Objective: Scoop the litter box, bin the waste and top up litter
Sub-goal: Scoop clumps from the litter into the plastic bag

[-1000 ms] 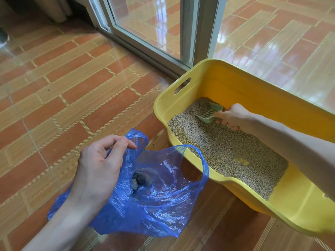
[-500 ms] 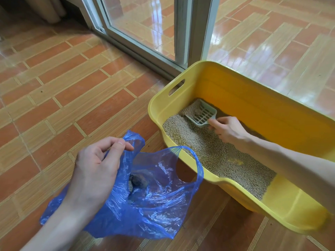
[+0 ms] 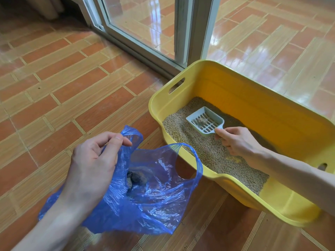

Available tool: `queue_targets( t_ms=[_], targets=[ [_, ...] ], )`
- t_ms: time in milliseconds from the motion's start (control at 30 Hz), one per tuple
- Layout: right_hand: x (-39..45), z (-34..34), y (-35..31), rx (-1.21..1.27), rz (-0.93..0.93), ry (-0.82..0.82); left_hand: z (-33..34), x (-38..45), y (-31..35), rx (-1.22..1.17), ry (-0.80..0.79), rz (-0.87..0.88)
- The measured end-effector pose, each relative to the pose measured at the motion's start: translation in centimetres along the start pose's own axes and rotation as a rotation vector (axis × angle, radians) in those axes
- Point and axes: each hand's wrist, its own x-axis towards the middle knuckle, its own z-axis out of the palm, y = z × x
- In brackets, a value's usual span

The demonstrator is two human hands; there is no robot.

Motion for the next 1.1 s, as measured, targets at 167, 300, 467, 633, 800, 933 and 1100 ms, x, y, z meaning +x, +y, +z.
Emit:
queue_targets(
  t_ms=[167, 300, 467, 633, 800, 933, 1100],
  targets=[
    [-1.0, 0.4, -0.1, 0.008, 0.015, -0.032, -0.1, -0.1, -0.2, -0.009, -0.001, 0.004],
    [-1.5, 0.2, 0.2, 0.062, 0.05, -0.004, -0.2, 0.0, -0.3, -0.01, 0.007, 0.017],
    [-2.5, -0.2, 0.0, 0.049, 0.052, -0.017, -0.3, -0.2, -0.3, -0.004, 0.003, 0.028],
    [-3.9, -0.2, -1.1, 0.004, -0.001, -0.047, -0.3, -0.2, -0.2, -0.001, 0.008, 0.025],
    [-7.1, 0.4, -3.5, -0.052, -0.073, -0.117, -0.8, -0.3, -0.4, 0.004, 0.0, 0.041],
    [-10.1, 1.5, -5.8, -0.031, -0.024, -0.264, -1.1, -0.4, -0.1, -0.027, 0.011, 0.04],
    [-12.5, 3.2, -7.5, -0.061, -0.028, -0.371, -1.3, -0.5, 0.1, -0.052, 0.023, 0.046]
  ],
)
